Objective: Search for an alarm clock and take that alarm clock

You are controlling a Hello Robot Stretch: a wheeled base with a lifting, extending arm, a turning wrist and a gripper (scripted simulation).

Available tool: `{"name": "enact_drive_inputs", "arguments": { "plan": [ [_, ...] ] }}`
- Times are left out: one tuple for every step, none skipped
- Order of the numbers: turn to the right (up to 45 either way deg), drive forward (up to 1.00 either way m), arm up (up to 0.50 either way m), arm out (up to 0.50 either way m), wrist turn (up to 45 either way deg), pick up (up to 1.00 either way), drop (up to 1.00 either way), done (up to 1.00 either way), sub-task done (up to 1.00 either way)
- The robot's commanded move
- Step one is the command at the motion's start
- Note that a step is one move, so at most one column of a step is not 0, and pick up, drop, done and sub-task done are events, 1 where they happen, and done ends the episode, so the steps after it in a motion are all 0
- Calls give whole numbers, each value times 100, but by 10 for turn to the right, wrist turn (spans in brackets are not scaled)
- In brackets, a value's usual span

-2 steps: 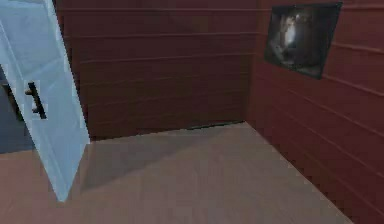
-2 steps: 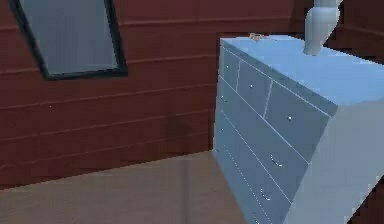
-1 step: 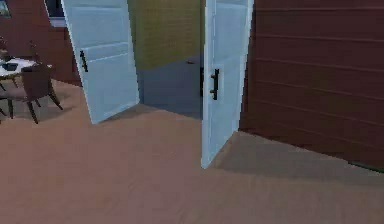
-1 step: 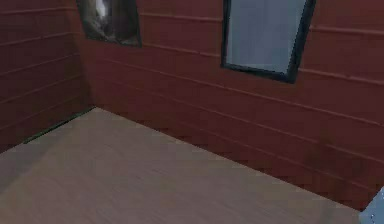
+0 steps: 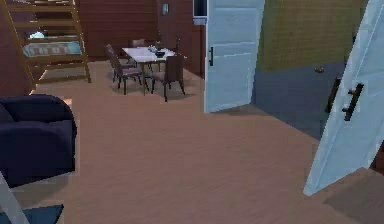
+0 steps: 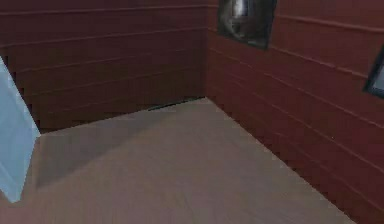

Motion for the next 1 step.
{"name": "enact_drive_inputs", "arguments": {
  "plan": [
    [0, 100, 0, 0, 0, 0, 0, 0, 0]
  ]
}}
